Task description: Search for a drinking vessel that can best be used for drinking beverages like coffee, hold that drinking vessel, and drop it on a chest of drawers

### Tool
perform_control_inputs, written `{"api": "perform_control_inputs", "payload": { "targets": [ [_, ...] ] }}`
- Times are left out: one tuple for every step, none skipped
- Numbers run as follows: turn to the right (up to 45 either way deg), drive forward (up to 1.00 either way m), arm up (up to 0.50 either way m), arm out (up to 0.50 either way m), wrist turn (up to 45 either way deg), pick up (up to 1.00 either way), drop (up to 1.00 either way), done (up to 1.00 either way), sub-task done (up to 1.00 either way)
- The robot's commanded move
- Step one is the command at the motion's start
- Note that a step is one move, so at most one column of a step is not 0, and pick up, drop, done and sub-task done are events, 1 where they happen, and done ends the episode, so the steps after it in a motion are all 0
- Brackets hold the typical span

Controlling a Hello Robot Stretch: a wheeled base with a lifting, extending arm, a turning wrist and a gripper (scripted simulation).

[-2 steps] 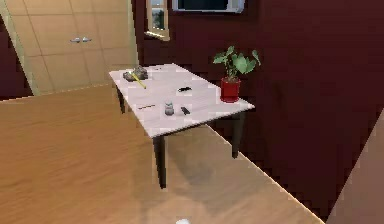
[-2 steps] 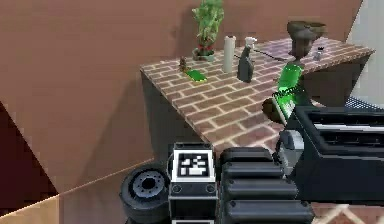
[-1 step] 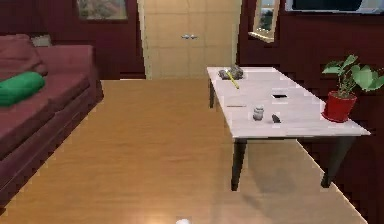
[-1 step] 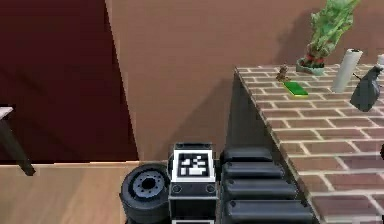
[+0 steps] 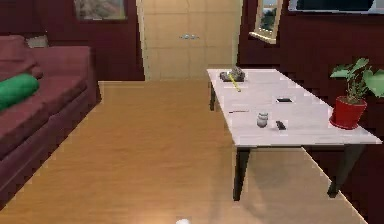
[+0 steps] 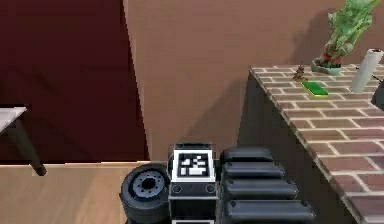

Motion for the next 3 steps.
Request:
{"api": "perform_control_inputs", "payload": {
  "targets": [
    [-45.0, 0.00, 0.00, 0.00, 0.0, 0.00, 0.00, 0.00, 0.00],
    [-33.0, 0.00, 0.00, 0.00, 0.0, 0.00, 0.00, 0.00, 0.00],
    [0.0, 0.90, 0.00, 0.00, 0.0, 0.00, 0.00, 0.00, 0.00]
  ]
}}
